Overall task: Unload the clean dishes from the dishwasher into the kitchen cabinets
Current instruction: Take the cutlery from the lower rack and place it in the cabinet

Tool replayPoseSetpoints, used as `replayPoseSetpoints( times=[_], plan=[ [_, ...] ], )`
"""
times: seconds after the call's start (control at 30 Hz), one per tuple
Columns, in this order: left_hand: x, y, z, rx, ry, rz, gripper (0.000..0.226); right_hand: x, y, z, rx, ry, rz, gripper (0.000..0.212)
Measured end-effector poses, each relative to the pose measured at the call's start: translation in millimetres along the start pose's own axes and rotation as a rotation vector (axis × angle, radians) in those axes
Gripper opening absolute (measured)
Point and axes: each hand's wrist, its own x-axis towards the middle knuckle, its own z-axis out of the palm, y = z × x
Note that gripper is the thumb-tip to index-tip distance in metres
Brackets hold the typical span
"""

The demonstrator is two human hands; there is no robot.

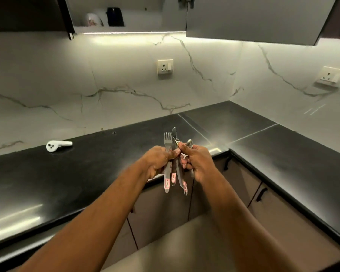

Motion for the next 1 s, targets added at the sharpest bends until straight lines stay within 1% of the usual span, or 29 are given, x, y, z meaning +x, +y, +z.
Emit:
replayPoseSetpoints(
  times=[0.17,0.33,0.53,0.63,0.73,0.83,0.93,1.0],
  plan=[
    [46.7,46.9,-8.5,0.064,0.048,0.047,0.028,52.4,-41.0,2.6,-0.064,-0.034,-0.075,0.020],
    [86.0,93.7,-18.5,0.103,0.075,0.081,0.032,96.9,-80.8,12.6,-0.027,-0.079,-0.135,0.020],
    [134.7,156.6,-39.4,0.052,0.007,0.151,0.018,164.8,-127.1,31.2,-0.050,-0.078,-0.192,0.018],
    [160.5,190.7,-54.5,0.071,0.037,0.206,0.022,202.7,-153.3,46.6,-0.089,-0.060,-0.239,0.021],
    [182.4,228.5,-73.5,0.079,0.049,0.254,0.019,236.9,-184.6,65.8,-0.158,-0.035,-0.301,0.024],
    [201.3,275.1,-91.9,0.114,0.074,0.332,0.025,271.1,-224.5,89.2,-0.171,-0.051,-0.380,0.024],
    [212.3,322.2,-108.2,0.076,0.076,0.402,0.022,299.5,-267.7,113.0,-0.156,-0.080,-0.461,0.022],
    [220.4,353.5,-119.9,0.076,0.083,0.432,0.024,317.1,-295.7,128.0,-0.180,-0.069,-0.503,0.024]
  ],
)
